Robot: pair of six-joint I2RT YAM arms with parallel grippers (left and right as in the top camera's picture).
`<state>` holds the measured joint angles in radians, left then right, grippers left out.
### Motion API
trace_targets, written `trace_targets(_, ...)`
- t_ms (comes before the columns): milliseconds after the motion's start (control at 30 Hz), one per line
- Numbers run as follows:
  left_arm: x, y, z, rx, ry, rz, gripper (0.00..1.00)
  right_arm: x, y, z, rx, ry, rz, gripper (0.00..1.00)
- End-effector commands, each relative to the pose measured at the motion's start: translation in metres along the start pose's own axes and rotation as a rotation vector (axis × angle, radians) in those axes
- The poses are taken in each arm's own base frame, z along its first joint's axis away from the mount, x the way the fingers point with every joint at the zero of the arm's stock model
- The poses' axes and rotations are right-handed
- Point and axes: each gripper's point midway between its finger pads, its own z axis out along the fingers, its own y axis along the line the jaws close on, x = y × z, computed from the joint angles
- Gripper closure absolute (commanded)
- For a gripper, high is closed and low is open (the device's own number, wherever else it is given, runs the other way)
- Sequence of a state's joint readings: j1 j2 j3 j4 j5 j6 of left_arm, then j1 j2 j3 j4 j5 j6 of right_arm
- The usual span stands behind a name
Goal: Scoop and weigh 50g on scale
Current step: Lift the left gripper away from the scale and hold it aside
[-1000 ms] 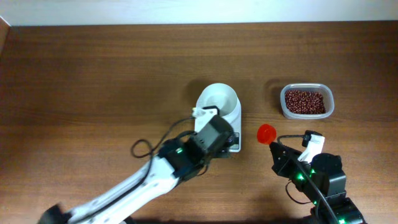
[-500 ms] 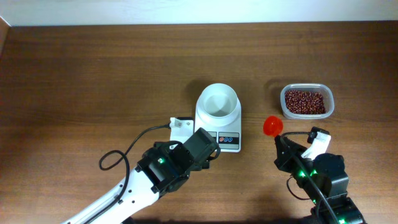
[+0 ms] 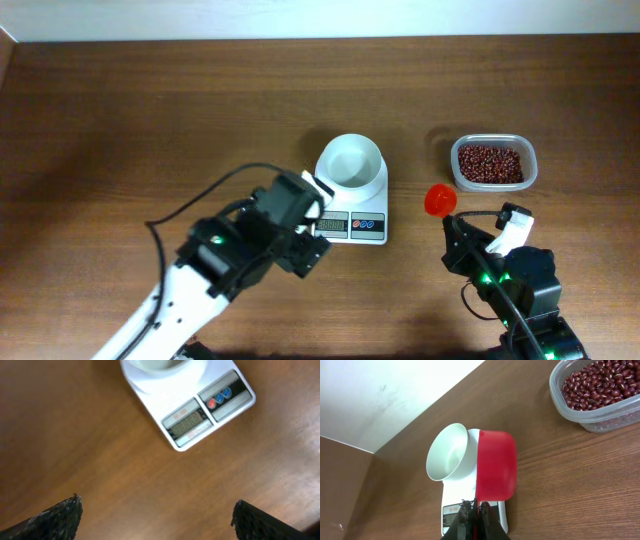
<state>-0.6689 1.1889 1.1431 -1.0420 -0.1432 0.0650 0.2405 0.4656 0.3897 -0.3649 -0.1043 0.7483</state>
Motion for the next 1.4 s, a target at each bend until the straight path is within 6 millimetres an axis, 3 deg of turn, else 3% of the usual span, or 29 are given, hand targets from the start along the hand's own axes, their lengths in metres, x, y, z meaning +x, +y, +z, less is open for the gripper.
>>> trace_targets(0,0.001,0.02,-0.014,-0.03,-0.025,0.003,0.01,-0.007,0.002,-0.002,-0.001,-0.027,-0.007,0.96)
trace_targets(167,0.002,0.019,-0.013,-0.016,-0.019,-0.001,0.01,-0.004,0.006,-0.002,-0.023,-0.007,-0.009,0.96)
trace_targets(400,-0.004,0.04,-0.015,-0.133,-0.039,-0.005,0.01,0.015,0.024,-0.005,-0.132,0.098,-0.009,0.96)
trace_targets(533,-0.004,0.04,-0.015,-0.138,-0.038,0.006,0.01,0.019,0.028,-0.006,-0.155,0.124,0.013,0.96)
trace_targets(700,-0.009,0.005,-0.014,0.065,-0.074,0.177,0.01,0.015,0.025,-0.005,-0.135,0.107,0.051,0.96)
trace_targets(867,-0.01,-0.015,-0.026,0.174,-0.117,0.291,0.01,0.009,0.018,-0.003,-0.096,0.068,0.047,0.96)
trace_targets(1033,-0.008,-0.012,-0.038,0.183,-0.131,0.298,0.01,0.007,0.019,-0.003,-0.1,0.06,0.023,0.96)
trace_targets(1367,-0.005,0.004,-0.038,0.214,-0.137,0.203,0.01,0.01,0.02,-0.004,-0.106,0.071,-0.04,0.96)
